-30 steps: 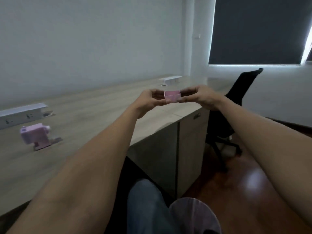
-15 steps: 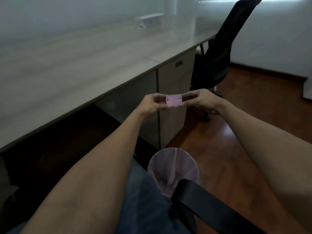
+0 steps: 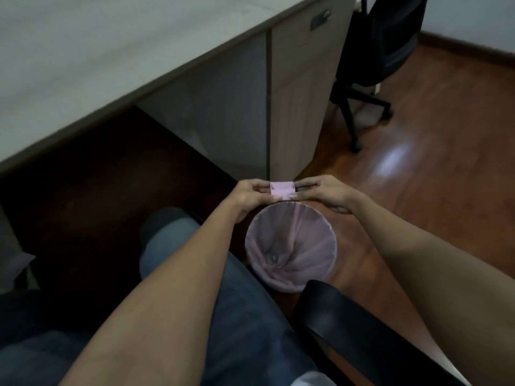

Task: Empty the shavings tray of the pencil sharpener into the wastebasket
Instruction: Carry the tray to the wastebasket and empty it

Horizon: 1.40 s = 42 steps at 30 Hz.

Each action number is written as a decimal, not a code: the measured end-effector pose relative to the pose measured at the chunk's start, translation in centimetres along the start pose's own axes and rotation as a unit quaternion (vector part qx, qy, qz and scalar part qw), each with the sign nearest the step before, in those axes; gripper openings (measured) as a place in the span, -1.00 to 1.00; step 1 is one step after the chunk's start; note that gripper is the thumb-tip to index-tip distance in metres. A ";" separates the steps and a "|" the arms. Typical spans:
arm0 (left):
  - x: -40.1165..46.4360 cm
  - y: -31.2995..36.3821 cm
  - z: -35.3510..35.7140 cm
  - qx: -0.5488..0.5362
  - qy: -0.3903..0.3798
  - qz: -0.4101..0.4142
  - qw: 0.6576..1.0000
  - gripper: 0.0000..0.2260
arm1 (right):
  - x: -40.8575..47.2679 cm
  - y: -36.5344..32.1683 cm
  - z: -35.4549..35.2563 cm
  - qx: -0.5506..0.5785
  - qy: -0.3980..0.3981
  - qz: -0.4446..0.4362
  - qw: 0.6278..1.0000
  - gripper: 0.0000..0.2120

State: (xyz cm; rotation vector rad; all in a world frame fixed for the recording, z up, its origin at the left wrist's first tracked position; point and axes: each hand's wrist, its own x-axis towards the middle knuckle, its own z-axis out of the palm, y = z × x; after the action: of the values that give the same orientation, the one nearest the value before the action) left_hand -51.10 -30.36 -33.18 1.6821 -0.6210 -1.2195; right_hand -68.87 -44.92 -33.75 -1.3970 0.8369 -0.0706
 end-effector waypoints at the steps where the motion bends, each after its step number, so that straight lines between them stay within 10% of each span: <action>1: 0.1 -0.9 0.0 -0.003 -0.001 -0.029 1.000 -0.52 | 0.1 0.8 0.5 0.009 -0.010 0.022 1.000 -0.43; 13: 0.9 -4.3 0.2 -0.062 -0.002 -0.252 0.966 -0.86 | 1.4 4.2 3.4 0.143 -0.102 0.230 0.957 -0.50; 23: 1.8 -3.7 1.4 -0.008 0.000 -0.278 0.961 -0.67 | 3.1 3.9 3.6 0.173 -0.072 0.280 0.942 -0.38; 37: 2.3 -3.4 -0.2 -0.026 -0.034 -0.228 0.973 -0.61 | 1.9 2.6 2.0 0.156 -0.102 0.245 0.951 -0.86; 42: 1.4 -1.7 -0.6 0.033 -0.035 -0.095 0.994 -0.58 | 1.6 1.0 1.8 0.064 -0.081 0.159 0.982 -0.74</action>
State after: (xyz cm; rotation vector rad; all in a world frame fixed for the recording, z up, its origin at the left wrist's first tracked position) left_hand -50.20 -30.48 -35.26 1.7925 -0.5583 -1.4116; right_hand -67.15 -43.97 -35.49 -1.1189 0.8923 0.2286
